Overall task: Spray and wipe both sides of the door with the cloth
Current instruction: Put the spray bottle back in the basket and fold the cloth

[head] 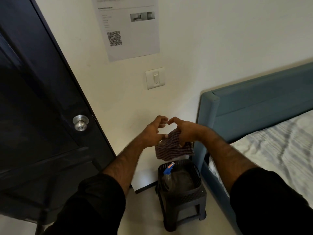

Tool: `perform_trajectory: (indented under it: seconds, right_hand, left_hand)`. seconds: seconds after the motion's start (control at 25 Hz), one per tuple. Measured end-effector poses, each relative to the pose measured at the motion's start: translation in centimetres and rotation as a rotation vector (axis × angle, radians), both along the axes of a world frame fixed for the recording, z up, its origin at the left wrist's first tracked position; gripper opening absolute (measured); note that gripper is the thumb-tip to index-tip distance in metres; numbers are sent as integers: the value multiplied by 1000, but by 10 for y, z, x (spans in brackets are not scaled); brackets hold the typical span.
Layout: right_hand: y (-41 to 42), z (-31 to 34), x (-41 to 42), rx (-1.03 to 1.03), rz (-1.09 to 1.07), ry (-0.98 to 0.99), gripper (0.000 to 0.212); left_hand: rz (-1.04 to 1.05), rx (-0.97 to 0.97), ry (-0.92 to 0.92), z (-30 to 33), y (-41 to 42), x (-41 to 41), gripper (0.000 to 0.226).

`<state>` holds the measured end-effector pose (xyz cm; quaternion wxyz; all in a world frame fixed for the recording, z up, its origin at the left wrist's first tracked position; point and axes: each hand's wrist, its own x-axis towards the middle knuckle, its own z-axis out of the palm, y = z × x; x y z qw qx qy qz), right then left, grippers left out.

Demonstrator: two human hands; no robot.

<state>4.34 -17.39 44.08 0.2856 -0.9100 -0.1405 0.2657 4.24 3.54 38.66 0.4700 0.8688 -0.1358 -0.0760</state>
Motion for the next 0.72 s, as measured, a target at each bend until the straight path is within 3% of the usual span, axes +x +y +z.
perform_trajectory:
  seconds: [0.08, 0.28, 0.44, 0.52, 0.6, 0.72]
  right_hand:
    - [-3, 2, 0, -99, 52, -187, 97]
    - [-19, 2, 0, 28, 40, -334, 97]
    - [-33, -1, 0, 136, -80, -344, 105]
    - [-39, -4, 2, 184, -142, -332, 103]
    - [-45, -7, 3, 219, -231, -342, 81]
    - [-53, -13, 8, 156, -307, -370, 26]
  left_hand:
    - [-17, -66, 74, -1, -7, 1, 71]
    - [-92, -271, 203, -3, -28, 5, 83]
    - [-113, -371, 261, 0, -37, 7, 70]
    - [-101, -367, 241, 1, -40, 9, 50]
    - [-51, -347, 170, 0, -44, 11, 30]
    - [108, -328, 67, -1, -46, 15, 21]
